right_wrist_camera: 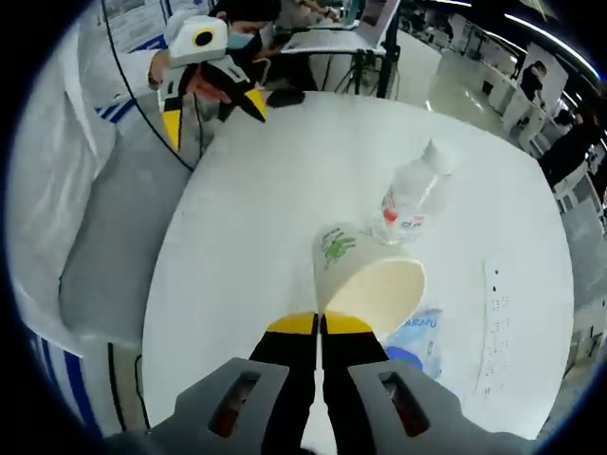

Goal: Arrange the tabletop items into an orderly group along one side of the table until the central work area is clear of visible clutter.

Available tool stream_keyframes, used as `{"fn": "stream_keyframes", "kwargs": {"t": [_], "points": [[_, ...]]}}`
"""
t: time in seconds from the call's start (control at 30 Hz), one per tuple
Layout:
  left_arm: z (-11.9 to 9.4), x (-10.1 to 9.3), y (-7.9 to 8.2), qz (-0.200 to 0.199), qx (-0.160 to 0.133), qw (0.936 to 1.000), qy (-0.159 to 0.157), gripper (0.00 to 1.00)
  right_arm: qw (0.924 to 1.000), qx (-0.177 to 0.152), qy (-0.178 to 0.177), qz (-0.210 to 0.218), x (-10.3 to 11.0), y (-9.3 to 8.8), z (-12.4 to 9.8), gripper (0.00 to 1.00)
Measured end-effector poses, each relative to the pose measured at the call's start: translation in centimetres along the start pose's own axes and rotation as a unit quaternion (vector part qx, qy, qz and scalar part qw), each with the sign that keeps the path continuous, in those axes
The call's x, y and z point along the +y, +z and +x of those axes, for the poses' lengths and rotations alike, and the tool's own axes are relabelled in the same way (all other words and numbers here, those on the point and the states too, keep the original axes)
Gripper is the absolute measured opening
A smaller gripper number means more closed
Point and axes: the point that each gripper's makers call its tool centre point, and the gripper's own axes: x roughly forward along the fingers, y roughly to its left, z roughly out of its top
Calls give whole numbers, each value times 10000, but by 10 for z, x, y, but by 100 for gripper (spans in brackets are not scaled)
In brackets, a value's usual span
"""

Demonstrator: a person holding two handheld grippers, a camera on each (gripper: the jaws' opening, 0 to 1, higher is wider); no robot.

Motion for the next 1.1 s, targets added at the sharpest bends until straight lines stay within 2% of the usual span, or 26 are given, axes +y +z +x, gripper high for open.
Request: {"fn": "stream_keyframes", "kwargs": {"t": [0.13, 0.27, 0.47, 0.57, 0.6, 0.63, 0.67, 0.77, 0.93, 1.03, 1.1], "points": [[0, 1, 1, 32, 7, 10000, 1, 68, 9990, 236, -266, -283, -16, -1, -1, 0], [0, 3, 2, 46, 8, 10000, 2, 68, 9956, 529, -366, -681, -27, -2, 5, 0], [0, 5, 0, 51, 40, 10000, 13, 69, 9867, 945, -471, -1238, -42, -5, 13, 0], [0, 9, -4, 63, 87, 9999, 51, 73, 9736, 1369, -590, -1726, -54, -13, 17, 0], [0, 9, -5, 58, 92, 9999, 50, 73, 9658, 1528, -651, -1991, -60, -15, 19, 0], [0, 9, -5, 50, 105, 9999, 45, 73, 9629, 1604, -691, -2056, -63, -17, 20, 0], [0, 10, -6, 46, 103, 9999, 46, 74, 9614, 1646, -645, -2107, -64, -18, 23, 0], [1, 11, -8, 7, 100, 9999, 40, 76, 9461, 1852, -709, -2559, -73, -19, 27, 0], [2, 14, -12, -33, 125, 9999, 46, 76, 9312, 2002, -673, -2972, -80, -19, 36, 0], [2, 14, -14, -57, 140, 9999, 62, 76, 9181, 2166, -611, -3263, -84, -23, 40, 0], [2, 15, -15, -77, 144, 9998, 73, 75, 9164, 2198, -546, -3300, -83, -25, 42, 0]]}}
